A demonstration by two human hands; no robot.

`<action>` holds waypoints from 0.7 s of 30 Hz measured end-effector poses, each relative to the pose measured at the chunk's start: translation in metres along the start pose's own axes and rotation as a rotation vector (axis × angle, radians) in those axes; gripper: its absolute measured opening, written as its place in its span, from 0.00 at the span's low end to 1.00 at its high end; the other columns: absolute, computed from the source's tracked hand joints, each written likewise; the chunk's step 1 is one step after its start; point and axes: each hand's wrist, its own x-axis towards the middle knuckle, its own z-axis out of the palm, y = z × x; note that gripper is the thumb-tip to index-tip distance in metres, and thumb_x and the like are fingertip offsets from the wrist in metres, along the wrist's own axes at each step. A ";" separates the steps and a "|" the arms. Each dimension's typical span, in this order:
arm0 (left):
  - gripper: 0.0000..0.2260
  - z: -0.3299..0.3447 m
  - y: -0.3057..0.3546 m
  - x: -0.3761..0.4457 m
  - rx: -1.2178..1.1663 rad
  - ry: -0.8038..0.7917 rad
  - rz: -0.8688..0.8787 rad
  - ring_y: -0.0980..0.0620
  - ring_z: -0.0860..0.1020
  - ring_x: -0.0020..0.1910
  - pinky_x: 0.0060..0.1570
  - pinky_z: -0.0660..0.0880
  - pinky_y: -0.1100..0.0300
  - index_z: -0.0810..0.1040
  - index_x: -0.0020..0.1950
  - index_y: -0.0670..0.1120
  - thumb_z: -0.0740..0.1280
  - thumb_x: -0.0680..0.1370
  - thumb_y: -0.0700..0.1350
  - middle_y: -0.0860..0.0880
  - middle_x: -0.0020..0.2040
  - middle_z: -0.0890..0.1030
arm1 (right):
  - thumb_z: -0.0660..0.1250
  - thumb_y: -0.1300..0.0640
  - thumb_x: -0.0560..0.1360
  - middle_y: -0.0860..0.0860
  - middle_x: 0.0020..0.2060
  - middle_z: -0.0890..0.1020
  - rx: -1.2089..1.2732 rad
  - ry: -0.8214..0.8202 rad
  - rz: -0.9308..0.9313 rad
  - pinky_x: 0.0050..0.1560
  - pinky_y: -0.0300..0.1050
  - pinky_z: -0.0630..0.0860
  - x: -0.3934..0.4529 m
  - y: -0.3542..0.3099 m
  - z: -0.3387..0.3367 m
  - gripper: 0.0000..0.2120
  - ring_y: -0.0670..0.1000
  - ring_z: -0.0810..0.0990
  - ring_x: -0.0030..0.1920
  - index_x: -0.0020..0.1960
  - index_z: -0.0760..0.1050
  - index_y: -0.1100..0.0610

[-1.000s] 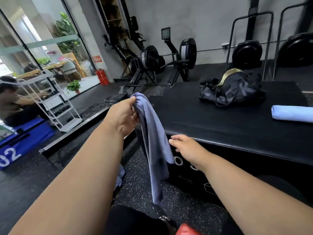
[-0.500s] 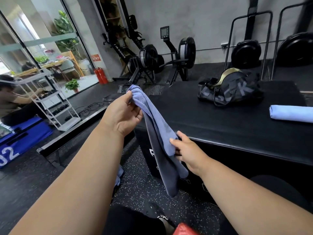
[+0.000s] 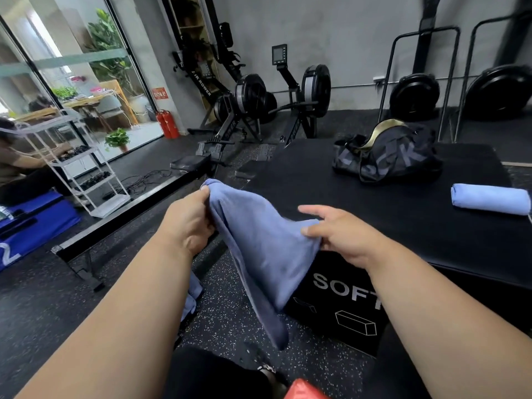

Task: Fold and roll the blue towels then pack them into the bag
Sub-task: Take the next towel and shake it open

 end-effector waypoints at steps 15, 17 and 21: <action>0.07 -0.022 0.001 0.013 0.029 -0.095 0.041 0.48 0.83 0.52 0.52 0.79 0.55 0.84 0.56 0.46 0.71 0.81 0.46 0.46 0.51 0.86 | 0.69 0.65 0.81 0.52 0.42 0.82 0.256 0.150 -0.254 0.54 0.54 0.78 -0.016 -0.026 0.003 0.19 0.53 0.81 0.48 0.65 0.79 0.46; 0.20 -0.031 -0.024 0.001 0.273 -0.274 -0.054 0.45 0.84 0.56 0.59 0.79 0.49 0.79 0.66 0.41 0.76 0.77 0.46 0.40 0.58 0.86 | 0.69 0.65 0.81 0.54 0.42 0.80 0.254 0.153 -0.249 0.53 0.54 0.77 -0.015 -0.027 0.007 0.18 0.55 0.79 0.47 0.66 0.78 0.46; 0.35 -0.033 -0.059 -0.013 0.428 -0.313 -0.178 0.43 0.77 0.67 0.53 0.74 0.52 0.68 0.79 0.43 0.78 0.75 0.44 0.41 0.71 0.79 | 0.69 0.64 0.81 0.55 0.39 0.77 0.215 0.175 -0.249 0.53 0.54 0.76 -0.015 -0.023 0.015 0.17 0.56 0.77 0.46 0.65 0.79 0.48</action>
